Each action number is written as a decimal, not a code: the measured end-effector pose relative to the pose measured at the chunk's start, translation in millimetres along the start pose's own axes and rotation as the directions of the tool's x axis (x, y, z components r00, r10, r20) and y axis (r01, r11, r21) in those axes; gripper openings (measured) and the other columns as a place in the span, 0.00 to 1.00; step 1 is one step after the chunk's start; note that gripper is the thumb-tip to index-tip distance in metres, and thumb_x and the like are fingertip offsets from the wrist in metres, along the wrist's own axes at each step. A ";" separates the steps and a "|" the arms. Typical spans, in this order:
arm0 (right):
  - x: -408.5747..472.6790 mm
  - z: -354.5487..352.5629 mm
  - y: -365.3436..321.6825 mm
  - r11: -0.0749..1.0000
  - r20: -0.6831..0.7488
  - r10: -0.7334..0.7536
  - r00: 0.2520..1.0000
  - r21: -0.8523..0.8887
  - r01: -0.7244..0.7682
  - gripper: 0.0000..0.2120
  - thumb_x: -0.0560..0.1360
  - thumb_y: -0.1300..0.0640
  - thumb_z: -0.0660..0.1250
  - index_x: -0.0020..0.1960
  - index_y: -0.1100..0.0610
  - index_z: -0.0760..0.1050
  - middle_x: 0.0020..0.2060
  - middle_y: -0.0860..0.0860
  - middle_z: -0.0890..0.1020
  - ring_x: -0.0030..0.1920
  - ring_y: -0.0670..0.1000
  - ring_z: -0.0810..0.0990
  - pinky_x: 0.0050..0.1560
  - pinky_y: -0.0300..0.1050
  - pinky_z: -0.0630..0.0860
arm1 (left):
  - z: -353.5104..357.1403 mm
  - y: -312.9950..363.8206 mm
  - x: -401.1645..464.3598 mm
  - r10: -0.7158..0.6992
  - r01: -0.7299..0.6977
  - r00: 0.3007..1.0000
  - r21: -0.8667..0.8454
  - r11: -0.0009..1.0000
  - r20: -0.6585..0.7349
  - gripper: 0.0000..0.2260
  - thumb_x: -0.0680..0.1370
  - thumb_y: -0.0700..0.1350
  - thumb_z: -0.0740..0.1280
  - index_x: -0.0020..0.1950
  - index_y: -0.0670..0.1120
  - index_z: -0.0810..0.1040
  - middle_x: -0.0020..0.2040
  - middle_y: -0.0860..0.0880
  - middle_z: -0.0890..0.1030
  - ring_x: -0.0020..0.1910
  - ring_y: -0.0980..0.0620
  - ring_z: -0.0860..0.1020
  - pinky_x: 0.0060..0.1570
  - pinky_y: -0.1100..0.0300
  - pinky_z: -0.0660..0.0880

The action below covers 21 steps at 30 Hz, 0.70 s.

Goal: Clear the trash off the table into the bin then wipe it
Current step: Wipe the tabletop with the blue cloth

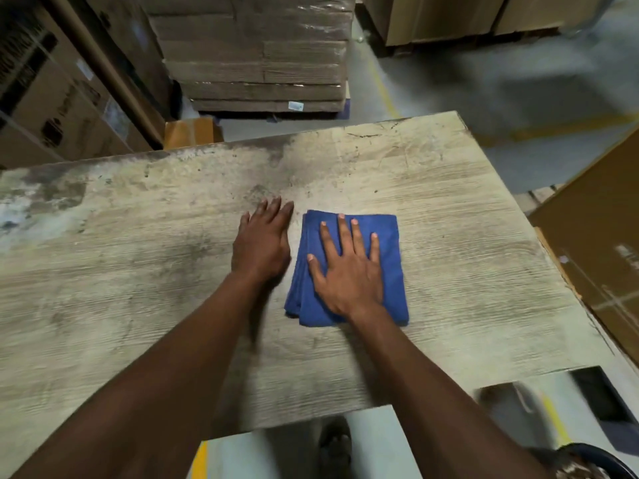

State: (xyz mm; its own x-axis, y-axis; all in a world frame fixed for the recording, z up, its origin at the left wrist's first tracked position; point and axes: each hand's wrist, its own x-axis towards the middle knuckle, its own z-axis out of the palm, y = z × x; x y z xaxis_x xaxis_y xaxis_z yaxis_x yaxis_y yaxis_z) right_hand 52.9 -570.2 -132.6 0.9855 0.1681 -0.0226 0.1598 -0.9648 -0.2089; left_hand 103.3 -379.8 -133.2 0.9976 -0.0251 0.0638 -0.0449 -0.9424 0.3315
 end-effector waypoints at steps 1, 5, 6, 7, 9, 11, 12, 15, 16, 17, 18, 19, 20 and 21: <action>0.2 0.5 -0.7 1.000 -0.005 0.005 1.000 -0.005 -0.005 0.36 0.84 0.32 0.38 0.88 0.44 0.44 0.88 0.53 0.45 0.88 0.56 0.42 0.84 0.66 0.38 | -0.8 0.9 0.2 0.006 -0.006 1.000 0.008 1.000 -0.011 0.26 0.88 0.44 0.56 0.87 0.52 0.63 0.87 0.48 0.61 0.87 0.46 0.56 0.84 0.41 0.52; -39.2 3.5 -7.4 0.999 0.021 -0.046 0.999 -0.002 0.046 0.34 0.85 0.33 0.41 0.88 0.43 0.44 0.88 0.52 0.42 0.87 0.55 0.40 0.84 0.66 0.40 | -3.5 2.4 -4.3 0.016 -0.015 1.000 0.060 0.998 -0.016 0.26 0.87 0.45 0.55 0.87 0.51 0.62 0.87 0.47 0.61 0.87 0.45 0.56 0.84 0.41 0.52; -54.7 3.2 -9.7 0.998 0.026 -0.067 0.997 0.006 0.067 0.34 0.85 0.33 0.42 0.88 0.43 0.44 0.88 0.52 0.42 0.87 0.54 0.39 0.84 0.66 0.40 | -3.9 1.9 -5.2 0.019 -0.018 1.000 0.063 0.998 -0.012 0.26 0.87 0.45 0.55 0.87 0.50 0.62 0.87 0.47 0.61 0.87 0.45 0.56 0.84 0.40 0.53; -67.4 2.2 -11.4 0.997 0.031 -0.082 0.996 0.004 0.082 0.34 0.86 0.33 0.43 0.88 0.43 0.44 0.88 0.51 0.41 0.87 0.53 0.38 0.85 0.65 0.40 | -4.1 2.2 -5.1 0.020 -0.020 1.000 0.069 0.997 -0.006 0.27 0.86 0.45 0.54 0.87 0.50 0.61 0.87 0.47 0.61 0.87 0.45 0.56 0.84 0.40 0.52; -74.7 1.6 -12.4 0.997 0.030 -0.077 0.997 -0.012 0.077 0.34 0.86 0.33 0.44 0.88 0.43 0.44 0.88 0.50 0.41 0.87 0.53 0.38 0.85 0.65 0.40 | -3.5 3.4 -3.4 0.021 -0.020 1.000 0.089 0.996 -0.004 0.27 0.86 0.46 0.54 0.87 0.50 0.60 0.88 0.48 0.59 0.87 0.46 0.54 0.84 0.40 0.51; -54.1 0.3 -12.9 0.999 0.031 -0.040 0.999 -0.010 0.040 0.33 0.86 0.33 0.43 0.88 0.42 0.44 0.88 0.50 0.41 0.87 0.53 0.39 0.84 0.65 0.40 | -3.3 3.9 0.0 0.020 -0.021 1.000 0.100 0.995 0.012 0.27 0.87 0.46 0.53 0.88 0.50 0.58 0.88 0.49 0.58 0.88 0.47 0.53 0.85 0.40 0.50; -37.7 0.5 -13.7 1.000 0.026 -0.015 1.000 -0.012 0.015 0.33 0.86 0.34 0.43 0.88 0.42 0.44 0.88 0.50 0.42 0.87 0.53 0.40 0.84 0.65 0.39 | -2.9 3.5 0.8 0.020 -0.023 1.000 0.103 0.994 0.023 0.27 0.87 0.47 0.53 0.88 0.50 0.58 0.88 0.49 0.57 0.88 0.48 0.52 0.85 0.40 0.50; 21.7 -0.1 -15.8 0.999 0.009 0.042 0.999 -0.009 -0.042 0.31 0.87 0.37 0.41 0.88 0.42 0.44 0.88 0.50 0.44 0.88 0.53 0.42 0.84 0.66 0.39 | -3.1 1.5 1.9 0.023 -0.028 0.999 0.110 0.994 0.047 0.28 0.86 0.47 0.54 0.88 0.50 0.58 0.89 0.49 0.56 0.88 0.48 0.52 0.85 0.39 0.50; 38.9 -1.3 -15.7 0.999 0.012 0.053 0.999 -0.010 -0.053 0.30 0.88 0.39 0.41 0.88 0.42 0.44 0.88 0.50 0.44 0.88 0.53 0.42 0.84 0.66 0.40 | -3.3 1.1 3.3 0.025 -0.031 0.998 0.112 0.993 0.055 0.28 0.86 0.47 0.55 0.88 0.50 0.57 0.89 0.49 0.56 0.88 0.48 0.52 0.84 0.39 0.51; 51.1 -1.5 -16.3 0.998 0.016 0.061 0.998 -0.015 -0.061 0.30 0.88 0.40 0.41 0.88 0.42 0.44 0.88 0.50 0.44 0.88 0.54 0.42 0.84 0.67 0.40 | -3.0 0.0 4.1 0.026 -0.033 0.998 0.114 0.993 0.059 0.29 0.86 0.47 0.55 0.88 0.49 0.57 0.89 0.49 0.56 0.88 0.48 0.51 0.84 0.39 0.51; 57.1 -0.9 -17.4 0.998 0.020 0.067 0.998 -0.020 -0.067 0.29 0.88 0.41 0.42 0.88 0.43 0.44 0.88 0.50 0.44 0.88 0.54 0.42 0.84 0.67 0.41 | -2.3 -1.1 4.7 0.028 -0.034 0.998 0.117 0.993 0.059 0.29 0.86 0.47 0.54 0.88 0.49 0.57 0.89 0.49 0.56 0.88 0.48 0.51 0.84 0.39 0.51; 56.3 0.3 -19.4 0.997 0.020 0.068 0.997 -0.024 -0.068 0.29 0.88 0.41 0.43 0.88 0.43 0.44 0.88 0.51 0.44 0.88 0.54 0.42 0.84 0.67 0.41 | -2.4 -2.0 5.3 0.031 -0.037 0.998 0.115 0.993 0.060 0.28 0.86 0.47 0.54 0.88 0.49 0.57 0.89 0.49 0.56 0.88 0.48 0.51 0.84 0.38 0.51; 46.7 2.3 -22.0 0.997 0.015 0.070 0.997 -0.026 -0.069 0.30 0.88 0.42 0.43 0.88 0.43 0.44 0.88 0.51 0.44 0.88 0.55 0.42 0.84 0.67 0.42 | -2.1 -2.9 5.2 0.036 -0.042 0.997 0.108 0.993 0.064 0.29 0.86 0.46 0.55 0.88 0.49 0.57 0.89 0.49 0.56 0.88 0.48 0.51 0.84 0.38 0.51; 31.4 4.5 -25.3 0.998 0.010 0.067 0.998 -0.021 -0.066 0.30 0.88 0.42 0.43 0.88 0.43 0.44 0.88 0.51 0.44 0.88 0.55 0.42 0.84 0.67 0.41 | -2.3 -3.6 5.0 0.039 -0.046 0.997 0.102 0.994 0.066 0.29 0.86 0.46 0.55 0.88 0.49 0.57 0.89 0.49 0.56 0.88 0.47 0.52 0.84 0.38 0.51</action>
State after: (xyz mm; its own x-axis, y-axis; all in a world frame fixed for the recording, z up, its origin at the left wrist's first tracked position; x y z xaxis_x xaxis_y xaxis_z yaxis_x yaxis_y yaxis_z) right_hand 79.5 -539.5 -132.4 0.9933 0.1055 -0.0461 0.0953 -0.9779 -0.1859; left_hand 108.4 -375.7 -131.9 0.9964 -0.0837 0.0148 -0.0848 -0.9695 0.2301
